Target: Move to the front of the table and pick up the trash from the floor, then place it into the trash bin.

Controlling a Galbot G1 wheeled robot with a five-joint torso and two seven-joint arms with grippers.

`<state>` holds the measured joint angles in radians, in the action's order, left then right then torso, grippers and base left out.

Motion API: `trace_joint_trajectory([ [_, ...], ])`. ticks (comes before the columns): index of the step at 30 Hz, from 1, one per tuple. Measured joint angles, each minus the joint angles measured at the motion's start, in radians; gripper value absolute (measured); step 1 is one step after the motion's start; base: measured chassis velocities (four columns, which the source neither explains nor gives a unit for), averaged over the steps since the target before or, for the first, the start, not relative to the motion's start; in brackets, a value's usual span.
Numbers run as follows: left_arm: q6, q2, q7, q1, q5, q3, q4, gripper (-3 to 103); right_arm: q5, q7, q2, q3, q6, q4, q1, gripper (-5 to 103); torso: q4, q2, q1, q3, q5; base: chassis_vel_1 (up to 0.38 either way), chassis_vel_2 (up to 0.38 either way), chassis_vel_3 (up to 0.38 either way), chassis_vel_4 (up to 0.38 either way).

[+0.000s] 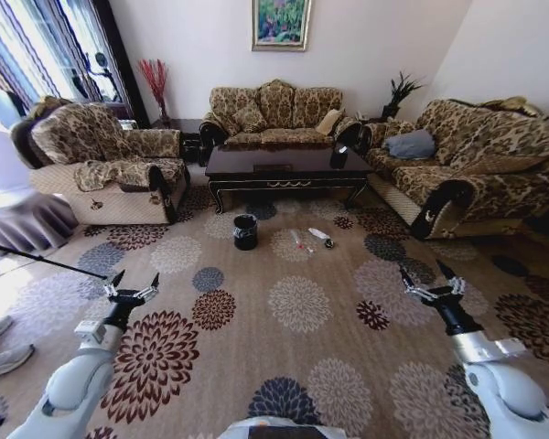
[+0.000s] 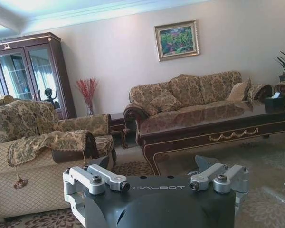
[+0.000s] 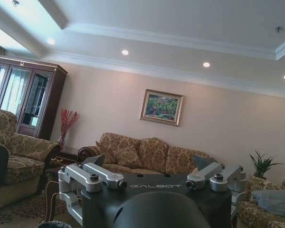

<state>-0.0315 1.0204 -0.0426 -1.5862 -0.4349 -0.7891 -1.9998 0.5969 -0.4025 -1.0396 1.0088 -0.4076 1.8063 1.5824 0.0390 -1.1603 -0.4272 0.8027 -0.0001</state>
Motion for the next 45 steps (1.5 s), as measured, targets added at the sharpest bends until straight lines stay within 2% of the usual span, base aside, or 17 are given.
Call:
trace_joint_trajectory([
  [14,0.008,-0.001,-0.01,0.003,0.0,0.012,-0.008,100,0.015,0.006,-0.012,0.008,0.002,0.009,0.009,100,0.0,0.0,0.0,0.0,0.0001,0.0,0.0,0.0,0.0],
  [19,0.031,0.0,-0.008,-0.008,-0.006,0.005,-0.026,100,0.025,0.006,-0.009,0.009,0.008,0.018,0.012,100,0.0001,0.006,0.002,-0.003,0.0001,0.0,0.0,0.0,0.0],
  [22,0.056,0.0,-0.003,-0.011,-0.014,0.004,-0.043,100,0.029,0.007,-0.006,0.01,0.011,0.019,0.011,100,0.0001,0.016,0.007,-0.009,0.0001,0.0,0.0,0.0,0.0],
  [30,0.176,0.001,-0.003,-0.013,-0.024,0.005,-0.109,100,0.058,0.01,-0.002,0.018,0.016,0.016,0.014,100,0.0002,0.065,0.029,-0.035,0.0001,0.0,0.0,0.0,0.0],
  [45,0.204,0.024,-0.026,-0.008,-0.007,-0.004,-0.153,100,0.068,0.005,-0.009,0.02,0.008,0.03,0.016,100,0.0001,0.144,0.064,-0.079,0.0001,0.0,0.0,0.0,0.0],
])
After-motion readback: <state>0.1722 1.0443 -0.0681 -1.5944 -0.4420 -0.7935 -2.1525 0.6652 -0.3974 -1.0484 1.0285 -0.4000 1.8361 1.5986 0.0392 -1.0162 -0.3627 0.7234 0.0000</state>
